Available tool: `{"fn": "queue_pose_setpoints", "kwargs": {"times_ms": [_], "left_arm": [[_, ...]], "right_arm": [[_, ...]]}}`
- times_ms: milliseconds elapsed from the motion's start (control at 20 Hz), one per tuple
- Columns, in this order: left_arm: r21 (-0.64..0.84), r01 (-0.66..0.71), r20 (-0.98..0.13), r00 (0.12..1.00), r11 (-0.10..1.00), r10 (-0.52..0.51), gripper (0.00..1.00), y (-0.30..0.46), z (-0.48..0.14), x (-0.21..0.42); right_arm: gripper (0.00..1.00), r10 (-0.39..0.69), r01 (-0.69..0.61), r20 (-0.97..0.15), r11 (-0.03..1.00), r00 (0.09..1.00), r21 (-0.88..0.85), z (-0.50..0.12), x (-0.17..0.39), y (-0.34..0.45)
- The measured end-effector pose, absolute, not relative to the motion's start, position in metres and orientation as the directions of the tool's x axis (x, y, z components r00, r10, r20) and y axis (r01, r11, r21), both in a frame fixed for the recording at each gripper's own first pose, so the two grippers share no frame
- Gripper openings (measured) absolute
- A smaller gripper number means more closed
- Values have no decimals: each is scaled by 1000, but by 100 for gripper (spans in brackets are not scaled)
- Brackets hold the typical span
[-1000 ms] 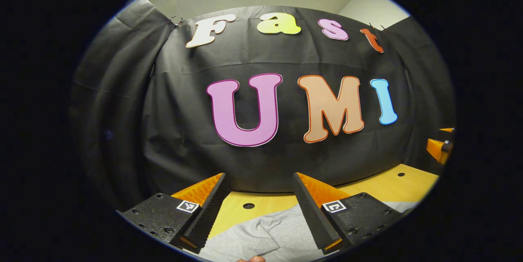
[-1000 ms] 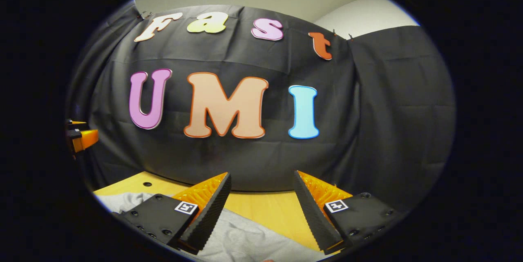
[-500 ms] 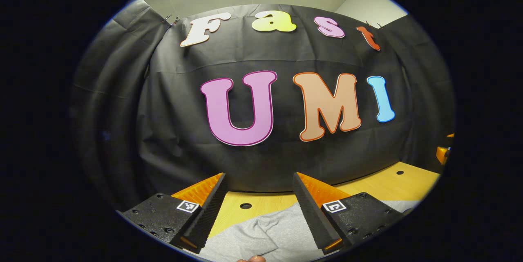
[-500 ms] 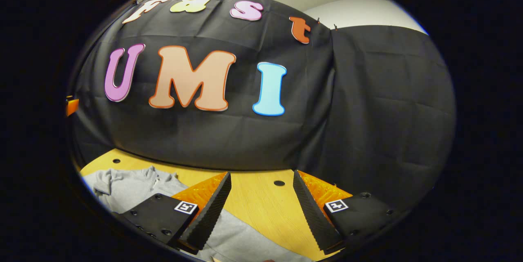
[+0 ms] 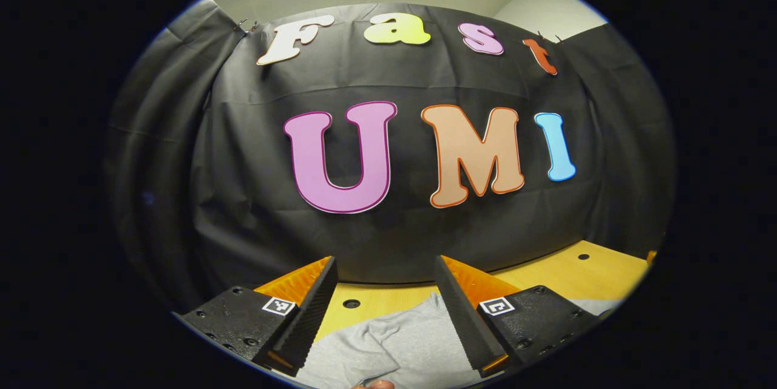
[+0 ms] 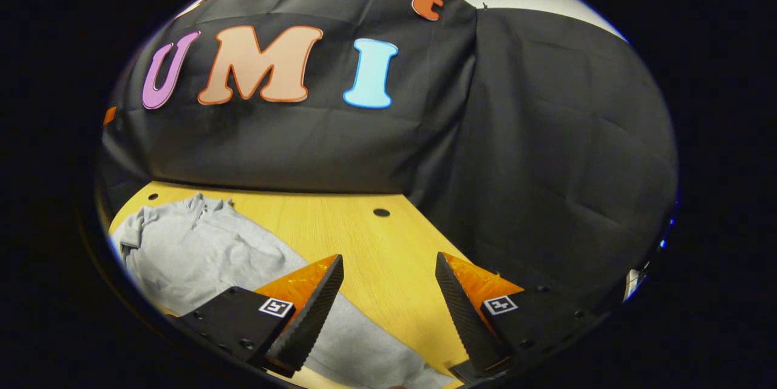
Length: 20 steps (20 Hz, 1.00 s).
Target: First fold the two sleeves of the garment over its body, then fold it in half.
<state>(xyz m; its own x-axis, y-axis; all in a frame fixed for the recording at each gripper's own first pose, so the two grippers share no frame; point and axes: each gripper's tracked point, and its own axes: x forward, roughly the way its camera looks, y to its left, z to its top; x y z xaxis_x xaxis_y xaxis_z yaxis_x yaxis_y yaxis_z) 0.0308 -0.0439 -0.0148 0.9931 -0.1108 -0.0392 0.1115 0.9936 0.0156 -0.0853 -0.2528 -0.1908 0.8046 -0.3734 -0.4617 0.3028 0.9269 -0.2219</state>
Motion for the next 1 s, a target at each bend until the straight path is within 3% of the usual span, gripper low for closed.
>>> {"fn": "queue_pose_setpoints", "kwargs": {"times_ms": [450, 1000], "left_arm": [[19, 136, -54, 989, 991, -135, 94, -57, -19, 31], [43, 129, -47, 991, 991, -126, 94, -58, -14, 28]], "right_arm": [[98, -315, 244, -703, 948, 638, -203, -275, -166, -266], [99, -278, 248, -857, 951, 434, -183, -343, -221, -274]]}}
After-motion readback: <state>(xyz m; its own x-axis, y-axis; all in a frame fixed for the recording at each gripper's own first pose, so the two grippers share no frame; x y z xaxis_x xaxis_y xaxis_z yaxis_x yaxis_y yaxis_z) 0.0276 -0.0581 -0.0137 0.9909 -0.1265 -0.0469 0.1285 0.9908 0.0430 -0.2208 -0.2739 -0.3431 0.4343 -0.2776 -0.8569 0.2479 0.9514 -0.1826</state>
